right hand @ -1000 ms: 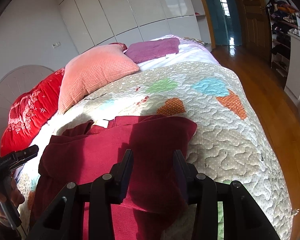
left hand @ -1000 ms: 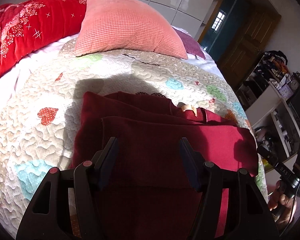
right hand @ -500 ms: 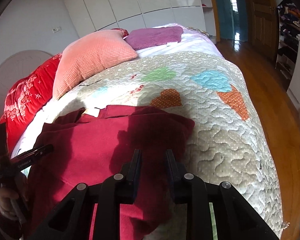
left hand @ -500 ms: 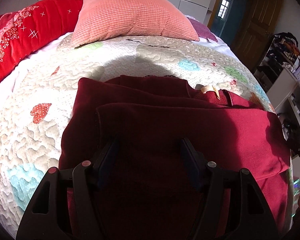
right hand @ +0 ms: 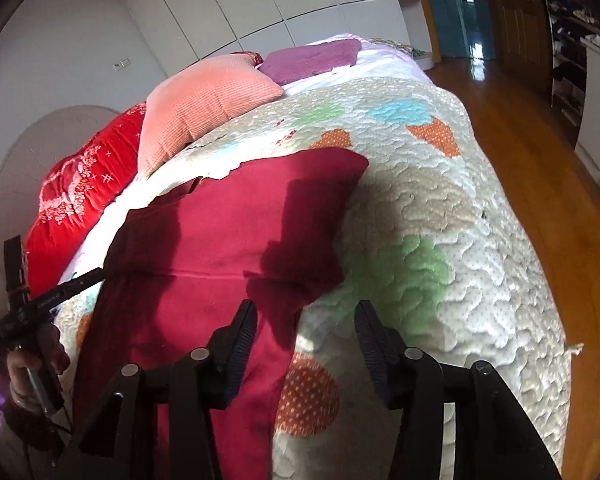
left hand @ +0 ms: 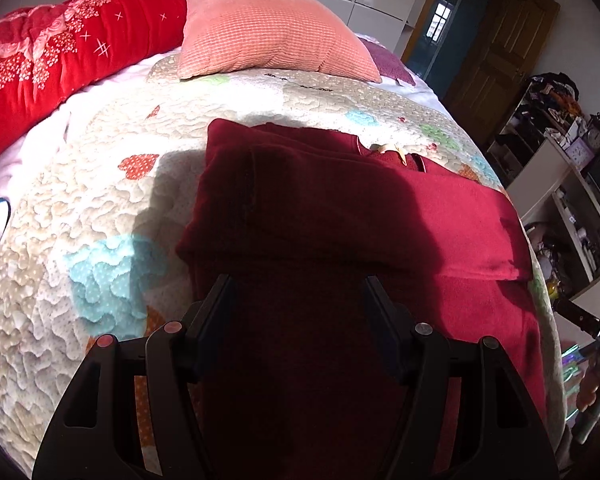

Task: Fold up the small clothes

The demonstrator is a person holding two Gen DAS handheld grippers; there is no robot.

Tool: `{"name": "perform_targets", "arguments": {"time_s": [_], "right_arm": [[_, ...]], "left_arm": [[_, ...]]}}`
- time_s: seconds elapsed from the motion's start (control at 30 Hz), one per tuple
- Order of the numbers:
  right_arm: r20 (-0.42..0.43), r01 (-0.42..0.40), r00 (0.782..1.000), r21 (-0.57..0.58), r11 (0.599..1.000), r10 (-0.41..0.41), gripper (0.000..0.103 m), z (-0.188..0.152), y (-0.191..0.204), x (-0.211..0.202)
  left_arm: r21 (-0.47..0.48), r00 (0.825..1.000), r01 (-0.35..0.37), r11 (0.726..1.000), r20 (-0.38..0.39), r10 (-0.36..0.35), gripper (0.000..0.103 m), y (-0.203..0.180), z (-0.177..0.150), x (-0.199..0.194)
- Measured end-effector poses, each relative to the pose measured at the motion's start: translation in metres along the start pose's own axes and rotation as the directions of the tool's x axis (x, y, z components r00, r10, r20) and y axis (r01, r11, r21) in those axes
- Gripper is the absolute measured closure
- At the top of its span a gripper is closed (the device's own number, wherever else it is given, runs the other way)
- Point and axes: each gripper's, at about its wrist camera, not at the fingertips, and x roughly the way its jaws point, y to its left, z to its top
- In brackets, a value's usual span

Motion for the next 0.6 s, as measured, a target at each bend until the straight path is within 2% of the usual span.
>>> {"name": "perform_targets", "arguments": {"time_s": [0.17,0.2,0.23,0.27,0.33,0.37,0.4,0.43,0.47,0.5,0.57,0.6], "right_arm": [[-0.044,-0.051,0.998,0.008,0.999,0.052,0.048,-0.025,0.015,0.031],[-0.049,-0.032,0.998,-0.004,0.999,0.032,0.060,-0.029,0.019,0.037],[-0.052,0.028,0.998,-0.036,0.999,-0.030,0.082,-0.031,0.023,0.042],[-0.039,0.069,0.997,-0.071,0.995,-0.072,0.089,-0.030,0.026,0.040],[-0.010,0.096,0.995,-0.082,0.992,-0.097,0.095,-0.028,0.027,0.028],[0.016,0.149,0.989,-0.088,0.985,-0.148,0.095,-0.028,0.025,0.021],[0.041,0.227,0.974,-0.095,0.969,-0.224,0.100,-0.027,0.023,0.017],[0.044,0.266,0.964,-0.090,0.960,-0.263,0.101,-0.027,0.017,0.016],[0.021,0.226,0.974,-0.064,0.972,-0.225,0.101,-0.028,0.010,0.015],[-0.005,0.151,0.988,-0.024,0.988,-0.152,0.101,-0.030,0.003,0.011],[0.013,0.035,0.999,0.015,0.999,-0.035,0.099,-0.039,0.000,-0.009],[0.020,0.004,1.000,-0.003,1.000,-0.004,0.091,-0.045,0.003,-0.020]], "left_arm": [[-0.121,0.999,0.030,0.992,-0.032,-0.034,0.038,0.024,-0.039,-0.020],[-0.132,0.999,0.029,0.991,-0.035,-0.034,0.038,0.026,-0.045,-0.024],[-0.137,0.999,0.022,0.990,-0.037,-0.028,0.038,0.027,-0.051,-0.028],[-0.137,0.999,0.017,0.990,-0.038,-0.022,0.038,0.028,-0.056,-0.034],[-0.137,0.999,0.017,0.990,-0.027,-0.020,0.038,0.031,-0.071,-0.049],[-0.135,1.000,0.015,0.991,-0.025,-0.019,0.038,0.032,-0.079,-0.055],[-0.132,0.999,0.014,0.991,-0.029,-0.017,0.038,0.033,-0.086,-0.059],[-0.132,0.999,0.010,0.991,-0.035,-0.015,0.038,0.035,-0.093,-0.062],[-0.136,0.999,0.007,0.991,-0.045,-0.014,0.038,0.036,-0.099,-0.063],[-0.142,0.998,0.007,0.990,-0.056,-0.015,0.038,0.038,-0.104,-0.064],[-0.157,0.997,0.015,0.988,-0.067,-0.026,0.038,0.042,-0.114,-0.068],[-0.166,0.997,0.025,0.986,-0.063,-0.036,0.038,0.044,-0.118,-0.072]]}}
